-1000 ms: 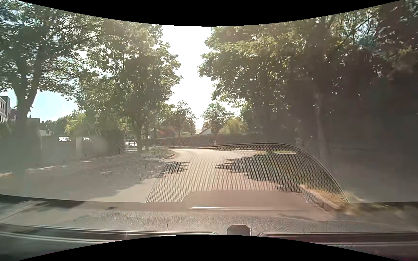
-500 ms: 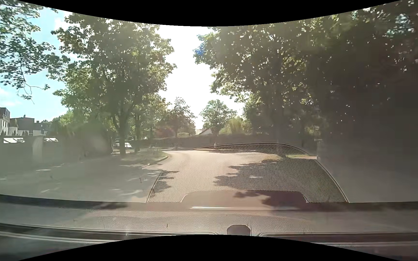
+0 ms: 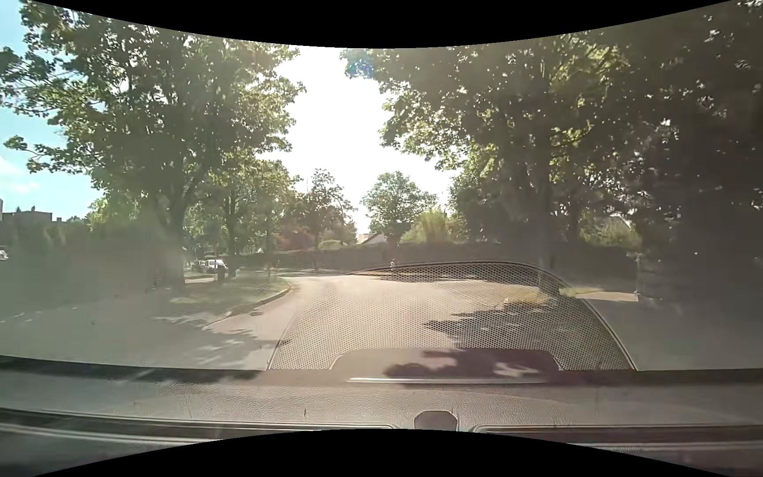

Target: Follow the waypoints while adhering to traffic rules and regulations

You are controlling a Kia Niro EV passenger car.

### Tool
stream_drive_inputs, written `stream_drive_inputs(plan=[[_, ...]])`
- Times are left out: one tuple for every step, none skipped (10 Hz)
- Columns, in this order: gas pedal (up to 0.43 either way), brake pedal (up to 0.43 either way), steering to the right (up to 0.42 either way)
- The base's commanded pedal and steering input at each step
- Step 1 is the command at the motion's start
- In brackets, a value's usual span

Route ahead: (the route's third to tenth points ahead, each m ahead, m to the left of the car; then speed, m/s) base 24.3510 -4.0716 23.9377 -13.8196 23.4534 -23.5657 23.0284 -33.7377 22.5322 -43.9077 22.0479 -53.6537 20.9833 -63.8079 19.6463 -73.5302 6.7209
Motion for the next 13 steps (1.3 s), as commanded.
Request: stream_drive_inputs(plan=[[0.000,0.085,-0.005],[0.000,0.091,-0.005],[0.000,0.091,-0.005],[0.000,0.098,-0.004],[0.000,0.110,0.001],[0.000,0.116,0.008],[0.000,0.128,0.018],[0.000,0.128,0.029],[0.000,0.134,0.038],[0.000,0.128,0.048],[0.000,0.128,0.060],[0.000,0.128,0.073],[0.000,0.128,0.094]])
